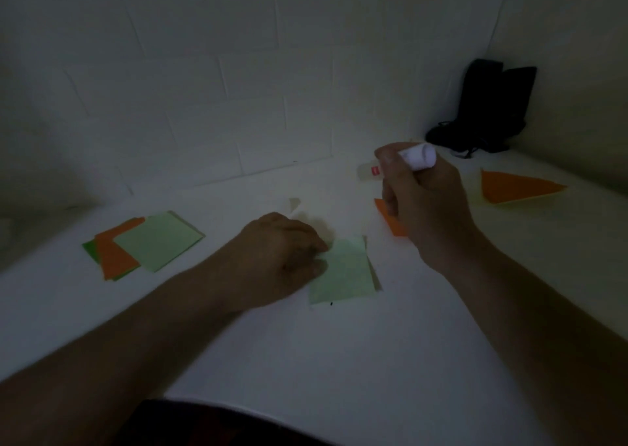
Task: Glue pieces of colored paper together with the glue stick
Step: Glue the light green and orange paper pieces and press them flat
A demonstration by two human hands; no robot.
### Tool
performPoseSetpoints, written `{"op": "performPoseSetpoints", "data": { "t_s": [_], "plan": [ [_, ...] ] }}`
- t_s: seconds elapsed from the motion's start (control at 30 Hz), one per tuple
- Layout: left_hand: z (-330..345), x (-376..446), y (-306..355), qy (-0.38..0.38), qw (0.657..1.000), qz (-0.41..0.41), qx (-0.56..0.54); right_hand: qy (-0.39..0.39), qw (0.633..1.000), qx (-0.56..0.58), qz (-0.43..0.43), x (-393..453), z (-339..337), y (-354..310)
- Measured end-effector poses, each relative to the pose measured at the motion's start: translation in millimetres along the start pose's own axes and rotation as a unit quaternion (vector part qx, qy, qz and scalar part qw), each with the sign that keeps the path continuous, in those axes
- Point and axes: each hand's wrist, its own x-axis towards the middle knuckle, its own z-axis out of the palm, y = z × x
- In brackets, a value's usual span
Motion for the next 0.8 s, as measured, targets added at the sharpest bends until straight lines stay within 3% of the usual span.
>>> {"op": "performPoseSetpoints", "data": {
  "t_s": [0.07,0.17,0.3,0.43,0.8],
  "plan": [
    [-1,-5,3,-0.019,0.998,-0.055,-0.03,-0.006,1.0,0.007,0.008,-1,1,-1],
    [-1,-13,21,-0.046,0.996,-0.063,-0.041,-0.024,0.999,0.022,0.017,-1,1,-2],
    [0,-19,41,-0.058,0.996,-0.07,-0.02,-0.095,0.992,-0.08,0.003,-9,3,-2],
    [9,-30,57,-0.047,0.994,-0.091,0.032,-0.151,0.965,-0.215,-0.027,-13,6,1],
    [17,-45,80,0.011,0.988,-0.111,0.107,-0.176,0.952,-0.248,-0.044,-16,13,6]
  ]
}}
